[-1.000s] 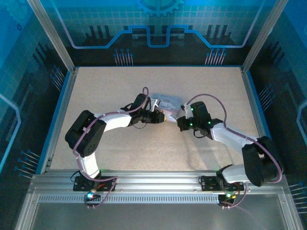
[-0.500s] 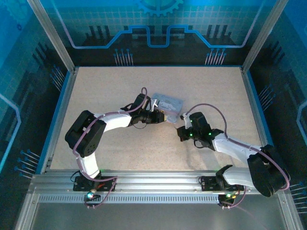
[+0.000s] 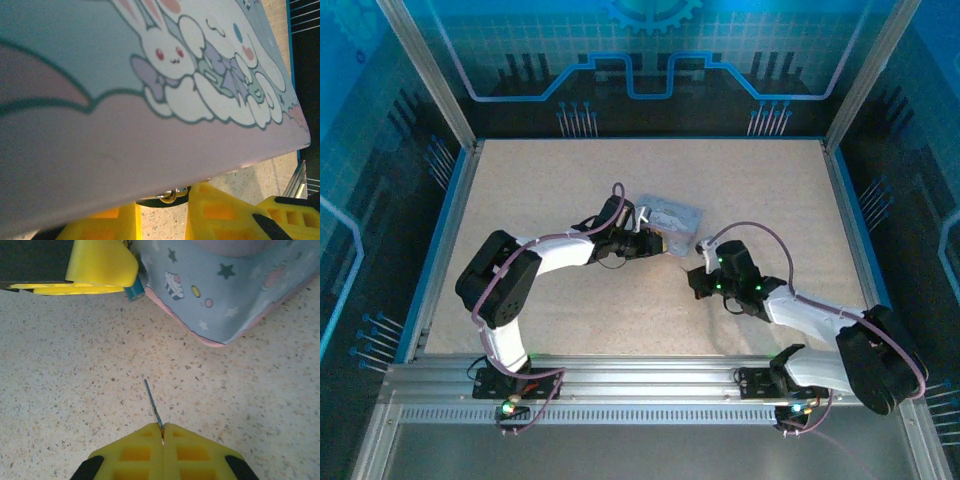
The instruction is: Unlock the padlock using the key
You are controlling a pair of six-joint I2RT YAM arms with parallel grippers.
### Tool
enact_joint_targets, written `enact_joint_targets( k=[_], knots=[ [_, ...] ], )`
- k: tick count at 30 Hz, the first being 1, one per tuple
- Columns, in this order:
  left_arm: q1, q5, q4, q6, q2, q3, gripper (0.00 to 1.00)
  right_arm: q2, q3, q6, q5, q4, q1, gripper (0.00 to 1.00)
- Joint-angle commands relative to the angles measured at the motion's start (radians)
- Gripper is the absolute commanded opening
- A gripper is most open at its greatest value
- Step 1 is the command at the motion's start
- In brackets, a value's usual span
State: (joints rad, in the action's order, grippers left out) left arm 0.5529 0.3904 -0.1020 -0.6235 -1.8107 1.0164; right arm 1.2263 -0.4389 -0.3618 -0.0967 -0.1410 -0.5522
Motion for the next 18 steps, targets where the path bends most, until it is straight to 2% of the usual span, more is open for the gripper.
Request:
enact_joint_targets(
  k=[1,18],
  knots=[
    [0.005,0.023,-0.030,-0.039,0.043,0.016,0.23,0.030,0.001,0.005,-0.026,-0.063,-0.021,0.00],
    [0.004,0.027,-0.030,-0.063,0.050,0.011,0.23,0.103,-0.042,0.024,-0.020,-0.123,-0.024,0.00]
  ],
)
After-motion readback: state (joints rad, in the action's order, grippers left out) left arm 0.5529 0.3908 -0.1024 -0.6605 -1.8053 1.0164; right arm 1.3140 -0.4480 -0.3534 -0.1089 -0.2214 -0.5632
